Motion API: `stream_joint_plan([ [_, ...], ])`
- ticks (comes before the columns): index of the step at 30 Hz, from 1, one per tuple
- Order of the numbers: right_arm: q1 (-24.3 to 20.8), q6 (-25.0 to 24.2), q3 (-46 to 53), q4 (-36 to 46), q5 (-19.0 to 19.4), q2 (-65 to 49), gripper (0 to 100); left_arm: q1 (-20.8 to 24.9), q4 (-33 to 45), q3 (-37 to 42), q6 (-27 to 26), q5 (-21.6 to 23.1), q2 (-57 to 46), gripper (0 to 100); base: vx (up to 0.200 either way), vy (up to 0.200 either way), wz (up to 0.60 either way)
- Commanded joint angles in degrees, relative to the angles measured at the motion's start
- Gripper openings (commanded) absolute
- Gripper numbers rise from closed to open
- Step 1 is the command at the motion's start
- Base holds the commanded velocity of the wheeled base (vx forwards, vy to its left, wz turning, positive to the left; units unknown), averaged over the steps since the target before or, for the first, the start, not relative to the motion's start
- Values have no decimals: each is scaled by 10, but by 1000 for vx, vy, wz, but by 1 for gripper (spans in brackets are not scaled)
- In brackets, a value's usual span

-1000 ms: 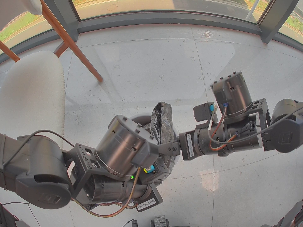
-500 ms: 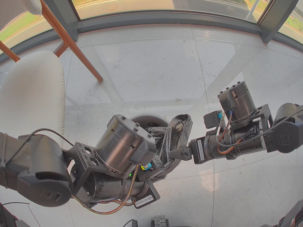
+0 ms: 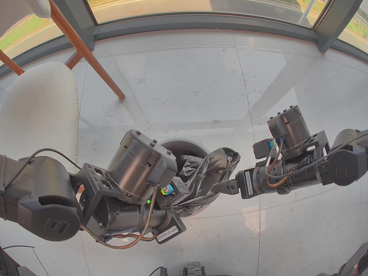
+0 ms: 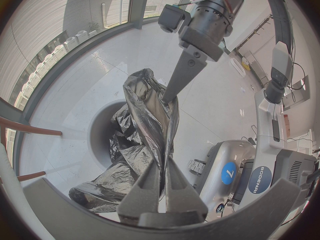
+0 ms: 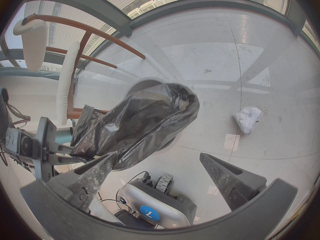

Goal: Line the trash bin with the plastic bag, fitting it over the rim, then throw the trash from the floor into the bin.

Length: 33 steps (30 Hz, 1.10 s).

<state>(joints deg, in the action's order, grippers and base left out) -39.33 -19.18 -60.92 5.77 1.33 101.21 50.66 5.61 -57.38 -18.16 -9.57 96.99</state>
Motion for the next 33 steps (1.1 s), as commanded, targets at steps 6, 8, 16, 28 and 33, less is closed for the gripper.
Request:
stream_joint_plan([
  [6,23,1,-8,-4,4,33,100,0,0,3,0,1,-9,0,0,0,0],
  [8,29,1,-9,-23,4,45,100,0,0,3,1,0,-9,0,0,0,0],
  [16,42,1,-25,-79,5,92,100,-1,0,3,1,0,-9,0,0,0,0],
  [28,53,-5,-59,-80,6,111,0,-1,-2,6,2,-1,-13,0,0,0,0],
  [33,40,-5,-60,-80,6,109,0,-1,-2,6,23,-18,-18,0,0,0,0],
])
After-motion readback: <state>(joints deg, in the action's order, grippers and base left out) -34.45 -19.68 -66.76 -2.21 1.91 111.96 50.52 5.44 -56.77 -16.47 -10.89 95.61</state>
